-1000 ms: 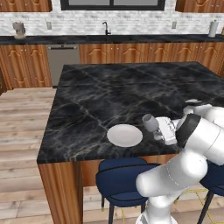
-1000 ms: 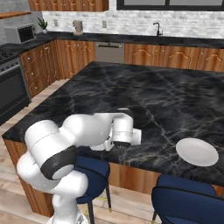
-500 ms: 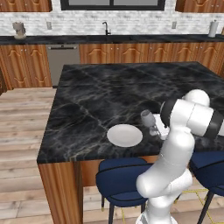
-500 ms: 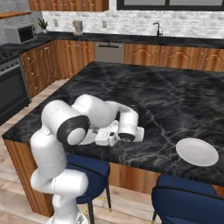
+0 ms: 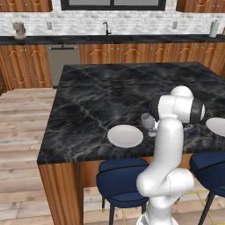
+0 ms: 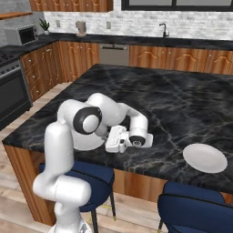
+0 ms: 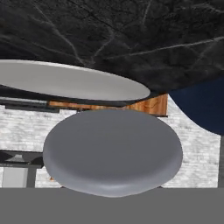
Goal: Retrieve the wine glasses from the counter and place one next to each plate.
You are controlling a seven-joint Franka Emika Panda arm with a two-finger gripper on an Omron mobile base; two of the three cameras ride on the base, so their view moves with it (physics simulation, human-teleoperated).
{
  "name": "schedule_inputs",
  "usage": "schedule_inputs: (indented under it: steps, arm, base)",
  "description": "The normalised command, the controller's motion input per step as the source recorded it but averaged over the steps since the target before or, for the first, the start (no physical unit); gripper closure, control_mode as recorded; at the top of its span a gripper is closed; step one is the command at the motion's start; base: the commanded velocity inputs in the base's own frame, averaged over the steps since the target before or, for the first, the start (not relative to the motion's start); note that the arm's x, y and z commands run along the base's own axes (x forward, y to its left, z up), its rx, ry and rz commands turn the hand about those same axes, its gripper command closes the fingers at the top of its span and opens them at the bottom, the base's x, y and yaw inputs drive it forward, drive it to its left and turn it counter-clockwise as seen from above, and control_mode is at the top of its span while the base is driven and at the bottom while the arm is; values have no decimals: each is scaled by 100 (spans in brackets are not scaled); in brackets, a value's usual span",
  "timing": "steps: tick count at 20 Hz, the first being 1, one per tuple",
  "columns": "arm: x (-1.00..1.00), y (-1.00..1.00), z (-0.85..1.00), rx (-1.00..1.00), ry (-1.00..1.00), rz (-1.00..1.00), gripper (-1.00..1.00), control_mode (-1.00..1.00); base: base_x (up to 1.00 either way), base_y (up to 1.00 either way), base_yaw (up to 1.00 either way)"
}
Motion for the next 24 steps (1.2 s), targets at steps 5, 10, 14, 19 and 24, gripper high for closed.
schedule_inputs:
  steps: [5,10,14,19,24]
  arm:
    - [38,0,-35,0,0,0,100,-100]
    - [47,-7,-7,0,-1,0,100,-100]
    - [48,-7,-12,0,0,0,100,-100]
    - [18,0,-40,-1,0,-1,100,-100]
    - [2,0,-38,-7,-2,-1,100,-100]
  base:
    - [0,0,0]
    - [0,0,0]
    - [0,0,0]
    - [0,0,0]
    - [0,0,0]
